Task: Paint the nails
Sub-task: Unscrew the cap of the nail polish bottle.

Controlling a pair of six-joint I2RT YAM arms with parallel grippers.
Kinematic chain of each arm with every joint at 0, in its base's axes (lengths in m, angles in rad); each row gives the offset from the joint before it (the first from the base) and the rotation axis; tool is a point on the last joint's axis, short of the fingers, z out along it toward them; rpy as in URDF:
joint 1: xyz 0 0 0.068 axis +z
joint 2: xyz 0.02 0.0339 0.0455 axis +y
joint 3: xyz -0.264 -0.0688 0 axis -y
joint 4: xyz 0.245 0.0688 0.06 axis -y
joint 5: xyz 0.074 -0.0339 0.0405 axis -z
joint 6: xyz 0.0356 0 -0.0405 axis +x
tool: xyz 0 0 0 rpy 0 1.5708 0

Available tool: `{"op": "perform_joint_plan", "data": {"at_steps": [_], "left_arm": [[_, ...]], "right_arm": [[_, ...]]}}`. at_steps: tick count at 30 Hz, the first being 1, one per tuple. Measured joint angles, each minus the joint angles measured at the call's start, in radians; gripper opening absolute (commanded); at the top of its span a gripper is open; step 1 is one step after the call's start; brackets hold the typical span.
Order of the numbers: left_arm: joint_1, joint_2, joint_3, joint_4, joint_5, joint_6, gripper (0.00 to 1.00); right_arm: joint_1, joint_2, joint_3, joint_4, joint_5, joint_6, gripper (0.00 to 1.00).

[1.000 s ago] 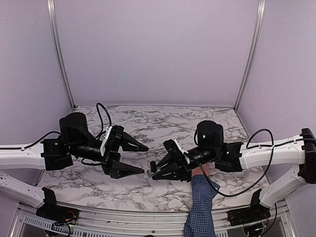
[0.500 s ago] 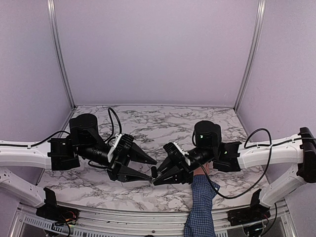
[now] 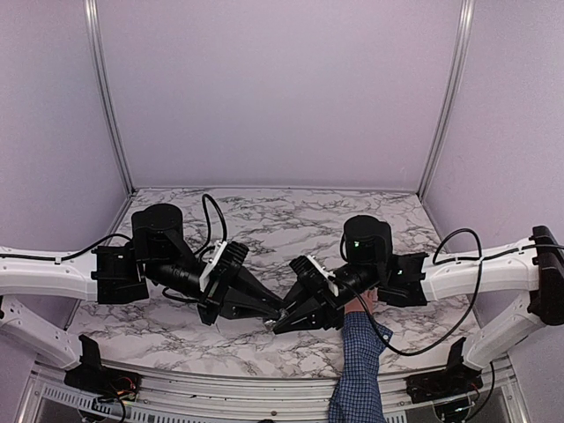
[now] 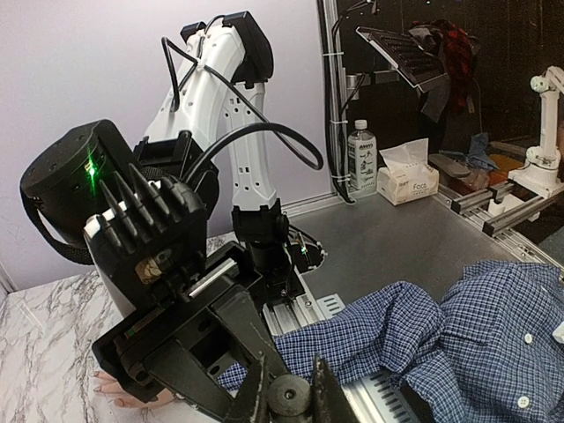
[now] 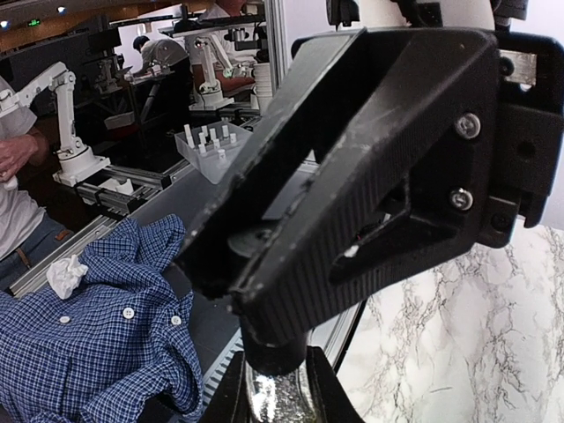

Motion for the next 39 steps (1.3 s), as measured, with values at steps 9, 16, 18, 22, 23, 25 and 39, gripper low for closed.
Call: {"op": "perform_joint_plan", "data": {"at_steps": [9,16,18,22,23,25,39], "left_arm": [[-0.003,-0.006,0.0,-0.002,-0.051,-0.042,0.0],[-0.003,-0.019,0.0,-0.021,-0.148,-0.096,0.0],[-0.003,-0.023,0.0,-0.023,-0.18,-0.103,0.0],[-0.002,-0.027,0.0,-0.022,-0.264,-0.117,0.0],[0.001,-0.029,0.0,-0.022,-0.291,-0.12,0.0],[0.004,-0.032,-0.001,-0.021,-0.343,-0.124,0.0],[0.006,0.008,-0.008,0.056,-0.718,-0.204,0.0]], "right_arm": [[-0.003,0.0,0.0,0.008,0.018,0.008,0.0],[-0.023,-0.007,-0.005,0.013,0.082,0.004,0.0],[-0.026,-0.015,-0.01,0.017,0.112,0.004,0.0],[-0.038,-0.027,-0.018,0.029,0.185,0.006,0.0],[-0.042,-0.027,-0.018,0.031,0.205,0.008,0.0],[-0.048,-0.027,-0.018,0.041,0.261,0.014,0.0],[-0.051,-0.004,-0.018,0.109,0.623,0.087,0.0]]}}
